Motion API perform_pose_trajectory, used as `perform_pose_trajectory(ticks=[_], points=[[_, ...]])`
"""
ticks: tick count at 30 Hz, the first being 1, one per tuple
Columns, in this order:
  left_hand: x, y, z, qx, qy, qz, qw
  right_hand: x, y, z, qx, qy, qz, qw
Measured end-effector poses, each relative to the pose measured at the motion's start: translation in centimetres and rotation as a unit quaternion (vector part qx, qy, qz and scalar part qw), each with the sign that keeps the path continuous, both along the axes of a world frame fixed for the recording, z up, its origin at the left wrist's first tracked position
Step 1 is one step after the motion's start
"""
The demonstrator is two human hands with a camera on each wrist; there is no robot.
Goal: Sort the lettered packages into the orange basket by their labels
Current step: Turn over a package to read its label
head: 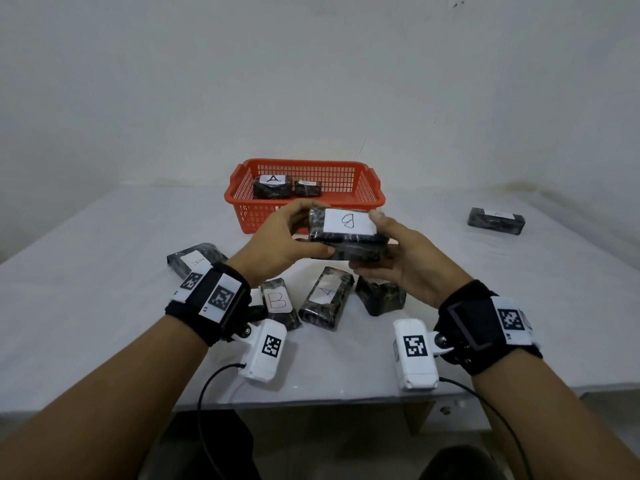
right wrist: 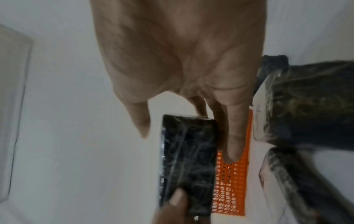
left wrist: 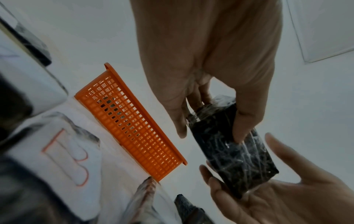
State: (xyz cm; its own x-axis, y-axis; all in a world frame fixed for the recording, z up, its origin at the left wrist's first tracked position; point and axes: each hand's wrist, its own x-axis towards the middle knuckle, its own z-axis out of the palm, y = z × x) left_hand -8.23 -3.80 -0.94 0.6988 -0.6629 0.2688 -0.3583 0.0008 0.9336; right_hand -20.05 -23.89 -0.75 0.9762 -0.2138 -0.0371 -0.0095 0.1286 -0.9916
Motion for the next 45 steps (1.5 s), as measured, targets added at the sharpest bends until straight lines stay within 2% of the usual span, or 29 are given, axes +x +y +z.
perform_pose_trajectory(ticks=[2, 6, 9, 13, 18, 22, 27, 30, 34, 39, 42, 45], points=[[-0.3, -0.1, -0.1, 0.007, 0.003, -0.017, 1.0, -0.1, -0.1, -0.1, 0.023, -0.007, -0.005, 1.0], [-1.4, -0.9, -0.1, 0.007, 0.049, -0.053, 0.997, -0.1, -0.5, -0.7, -0.006, -0.024, -0.021, 0.999], [-1.5, -1.3, -0.2, -0.023, 0.074, -0.015, 0.997, -0.2, -0.7, -0.9, 0.003, -0.027, -0.029, 0.999], [-1.0, -1.7, -0.1, -0.017, 0.031, 0.023, 0.999, 0.0, -0.4, -0.6, -0.011, -0.041, -0.039, 0.998], [-1.0, -1.7, -0.2, -0.038, 0.084, -0.018, 0.996, 0.0, -0.8, -0.4, -0.012, -0.063, -0.056, 0.996], [-1.2, -1.4, -0.2, -0.041, 0.051, 0.008, 0.998, -0.2, -1.0, -1.0, -0.022, -0.064, -0.046, 0.997], [-1.3, -1.3, -0.3, -0.037, 0.076, -0.031, 0.996, -0.4, -1.2, -1.2, -0.027, -0.076, -0.048, 0.996], [-1.3, -1.2, 0.0, -0.034, 0.057, -0.015, 0.998, -0.4, -1.2, -1.0, -0.026, -0.075, -0.039, 0.996], [-1.3, -1.1, 0.0, -0.033, 0.074, -0.034, 0.996, -0.5, -1.3, -1.1, -0.043, -0.079, -0.05, 0.995], [-1.5, -1.0, 0.1, -0.021, 0.01, 0.007, 1.0, -1.0, -1.1, -0.6, -0.031, -0.04, -0.014, 0.999], [-1.5, -0.7, 0.1, 0.005, -0.008, -0.005, 1.0, -1.0, -1.0, -0.5, -0.02, -0.009, -0.017, 1.0], [-1.8, -0.7, 0.0, 0.017, -0.014, -0.027, 0.999, -0.8, -1.0, -0.6, -0.016, -0.015, -0.045, 0.999]])
